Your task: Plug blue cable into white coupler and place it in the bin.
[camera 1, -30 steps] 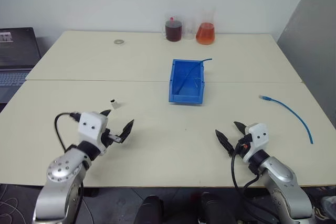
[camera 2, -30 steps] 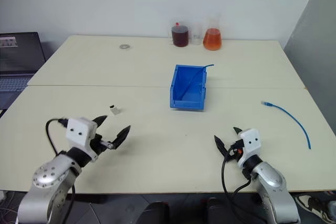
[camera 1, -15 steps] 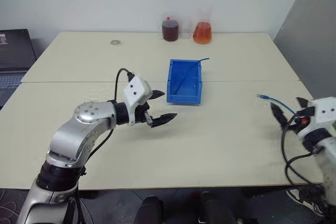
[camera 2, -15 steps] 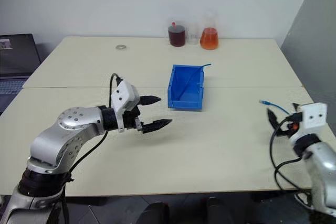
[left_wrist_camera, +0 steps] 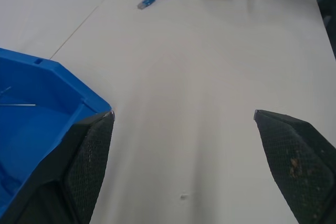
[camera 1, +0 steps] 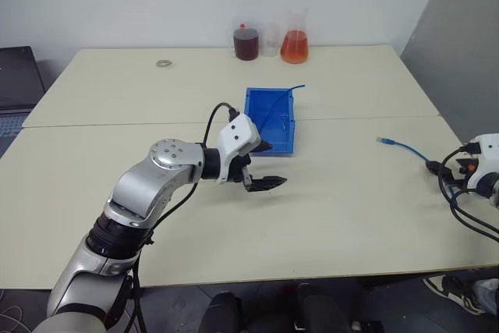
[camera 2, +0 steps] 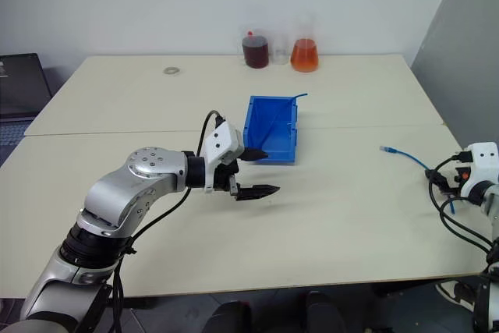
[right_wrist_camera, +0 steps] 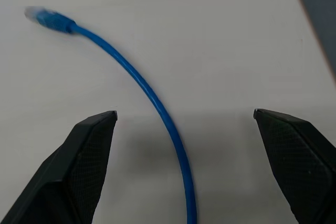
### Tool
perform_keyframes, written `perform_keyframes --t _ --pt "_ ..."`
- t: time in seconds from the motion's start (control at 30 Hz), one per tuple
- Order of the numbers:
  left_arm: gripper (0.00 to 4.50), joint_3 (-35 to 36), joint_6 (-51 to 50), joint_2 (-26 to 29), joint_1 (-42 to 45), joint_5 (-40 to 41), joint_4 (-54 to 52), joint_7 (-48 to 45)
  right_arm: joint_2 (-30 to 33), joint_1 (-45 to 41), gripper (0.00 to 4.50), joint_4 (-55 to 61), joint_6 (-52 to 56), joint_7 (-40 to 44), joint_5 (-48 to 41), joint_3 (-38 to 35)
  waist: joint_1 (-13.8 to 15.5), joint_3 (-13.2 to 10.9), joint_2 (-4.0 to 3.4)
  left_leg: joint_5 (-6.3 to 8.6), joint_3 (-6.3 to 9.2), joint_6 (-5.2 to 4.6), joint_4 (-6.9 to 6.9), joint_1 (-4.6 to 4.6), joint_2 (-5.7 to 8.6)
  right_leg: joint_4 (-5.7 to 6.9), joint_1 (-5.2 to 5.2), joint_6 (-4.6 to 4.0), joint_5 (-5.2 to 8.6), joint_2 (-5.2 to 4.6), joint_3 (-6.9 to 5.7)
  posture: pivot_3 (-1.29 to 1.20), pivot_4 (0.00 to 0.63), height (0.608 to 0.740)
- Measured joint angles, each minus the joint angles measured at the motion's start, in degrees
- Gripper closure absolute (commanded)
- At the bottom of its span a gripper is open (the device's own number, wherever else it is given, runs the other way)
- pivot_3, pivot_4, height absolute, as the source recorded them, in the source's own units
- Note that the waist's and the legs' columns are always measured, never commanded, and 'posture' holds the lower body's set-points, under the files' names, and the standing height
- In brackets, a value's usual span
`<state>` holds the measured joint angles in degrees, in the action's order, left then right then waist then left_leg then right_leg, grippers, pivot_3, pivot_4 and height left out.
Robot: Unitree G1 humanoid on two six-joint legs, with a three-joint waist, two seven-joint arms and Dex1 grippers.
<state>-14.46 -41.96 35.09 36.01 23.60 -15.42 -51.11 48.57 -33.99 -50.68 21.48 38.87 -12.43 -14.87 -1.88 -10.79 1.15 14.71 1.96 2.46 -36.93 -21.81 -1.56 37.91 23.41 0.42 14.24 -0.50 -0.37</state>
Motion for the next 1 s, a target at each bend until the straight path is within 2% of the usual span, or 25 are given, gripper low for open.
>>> perform_keyframes --t 0.13,0.27,0.3,0.43,0.47,0.77,1.0 --pt "0.00 -0.11 0.10 -0.77 0.07 -0.50 0.02 0.22 0.03 -6.97 0.05 -10.75 -2.30 1.39 2.30 1.66 0.04 0.00 0.00 0.00 -0.14 0.00 -0.03 0.00 -0.02 -0.01 0.00 0.01 0.00 -0.03 0.04 0.00 0.150 0.740" --pt "0.00 -0.11 0.09 -0.85 0.06 -1.01 0.02 0.31 0.61 -8.97 0.77 -14.53 -3.73 3.04 3.66 2.68 0.09 0.00 0.00 0.00 -0.17 0.01 -0.03 0.00 -0.02 -0.01 0.00 0.02 0.00 -0.03 0.07 0.00 0.150 0.740" --pt "0.00 -0.11 0.09 -0.85 0.06 -1.07 0.02 0.32 0.80 -9.48 1.18 -15.12 -3.50 4.21 4.10 2.75 0.05 0.00 0.00 0.00 -0.18 0.01 -0.03 0.02 -0.02 -0.01 0.00 0.02 -0.01 -0.03 0.09 0.00 0.150 0.740" --pt "0.00 -0.11 0.09 -0.81 -0.01 -1.11 0.01 0.30 1.21 -9.49 2.15 -15.36 -3.71 7.25 4.86 3.44 -0.01 0.00 0.01 0.00 -0.20 0.01 -0.03 0.06 -0.06 0.04 -0.01 0.02 -0.01 -0.01 0.11 0.00 0.150 0.740" --pt "0.00 -0.11 0.09 -0.81 -0.05 -1.11 0.01 0.30 1.22 -9.35 2.53 -15.31 -4.27 7.54 5.29 3.93 -0.02 0.00 0.01 0.00 -0.21 0.01 -0.03 0.07 -0.06 0.06 -0.01 0.02 -0.01 -0.01 0.14 0.00 0.150 0.740" --pt "0.00 -0.04 0.10 -0.81 -0.54 -1.05 0.01 0.30 1.13 -6.88 4.45 -13.55 -10.82 10.15 6.89 5.57 0.05 0.01 0.01 0.00 -0.43 0.01 -0.06 0.16 -0.03 0.07 -0.03 0.13 -0.07 -0.01 0.59 0.00 0.150 0.740" --pt "0.00 0.11 0.34 -0.78 -1.10 -1.10 0.01 0.24 1.87 -4.77 4.45 -10.40 -10.79 14.50 6.73 6.04 0.08 0.01 0.01 0.00 -0.55 0.01 -0.05 0.23 -0.02 0.06 -0.03 0.16 -0.09 -0.01 0.75 0.00 0.150 0.740"
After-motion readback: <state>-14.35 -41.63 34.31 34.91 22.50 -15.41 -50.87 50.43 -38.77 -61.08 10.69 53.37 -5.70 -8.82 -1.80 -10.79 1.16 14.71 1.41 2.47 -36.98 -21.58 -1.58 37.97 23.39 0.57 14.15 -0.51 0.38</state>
